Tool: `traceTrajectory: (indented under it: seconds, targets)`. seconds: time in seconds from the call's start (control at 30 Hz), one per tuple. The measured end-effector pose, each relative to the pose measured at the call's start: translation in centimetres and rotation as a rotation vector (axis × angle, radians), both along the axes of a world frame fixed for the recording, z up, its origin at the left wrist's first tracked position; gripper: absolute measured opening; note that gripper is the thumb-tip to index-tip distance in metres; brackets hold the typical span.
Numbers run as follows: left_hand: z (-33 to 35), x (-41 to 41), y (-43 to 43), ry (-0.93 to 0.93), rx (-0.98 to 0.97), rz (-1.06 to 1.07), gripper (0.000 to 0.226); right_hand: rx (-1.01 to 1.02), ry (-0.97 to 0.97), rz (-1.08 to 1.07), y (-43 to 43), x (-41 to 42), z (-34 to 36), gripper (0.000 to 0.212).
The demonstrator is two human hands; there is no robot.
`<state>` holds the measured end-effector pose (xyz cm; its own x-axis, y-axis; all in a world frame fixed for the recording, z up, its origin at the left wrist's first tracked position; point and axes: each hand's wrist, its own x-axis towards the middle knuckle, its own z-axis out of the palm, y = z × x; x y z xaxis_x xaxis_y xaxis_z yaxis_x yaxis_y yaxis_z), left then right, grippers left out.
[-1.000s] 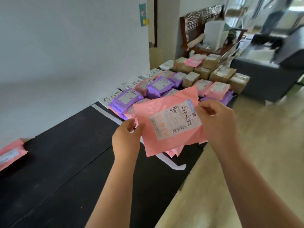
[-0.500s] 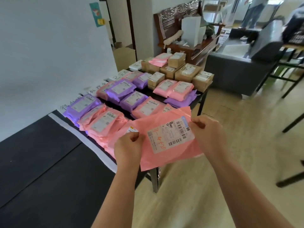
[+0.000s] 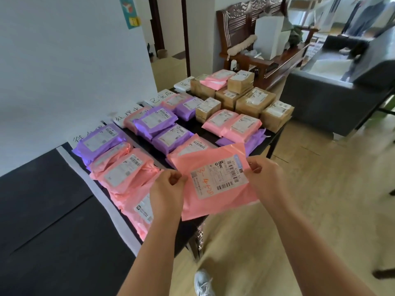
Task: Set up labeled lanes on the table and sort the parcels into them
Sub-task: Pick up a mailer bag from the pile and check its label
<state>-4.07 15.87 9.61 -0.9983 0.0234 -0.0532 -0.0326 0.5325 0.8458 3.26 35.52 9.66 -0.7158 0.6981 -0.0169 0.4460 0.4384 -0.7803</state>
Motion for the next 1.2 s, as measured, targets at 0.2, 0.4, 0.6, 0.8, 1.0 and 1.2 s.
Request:
traceTrajectory:
  seconds: [0.2,0.4,0.6,0.8,1.0,1.2]
  targets:
    - [-1.4,-7.1,3.3,-0.052,-0.014,0.027,0.013,0.060,-0.081,0.066,3.6,-7.5,-0.2,0.029]
    - [-3.4,-12.0,5.4,-0.125,0.044,0.110,0.012,0.080,-0.158,0.095,6.0,-13.6,-2.1,0.030]
    - [-5.4,-15.9,6.3,-0.137,-0.015,0.245,0.011,0.052,-0.156,0.235,7.2,-20.4,-3.8,0.030]
    - [-7.8,-18.6,7.8,-0.213,-0.046,0.368,0.011,0.104,-0.219,0.446,8.4,-26.9,-6.9,0.041]
    - [-10.2,-20.0,9.4,-0.312,-0.097,0.332,0.028,0.193,-0.304,0.688,10.0,-31.1,-10.0,0.044]
    - [-11.9,-19.9,10.2,-0.396,-0.307,0.154,0.054,0.310,-0.462,0.856,10.5,-32.4,-12.1,0.043]
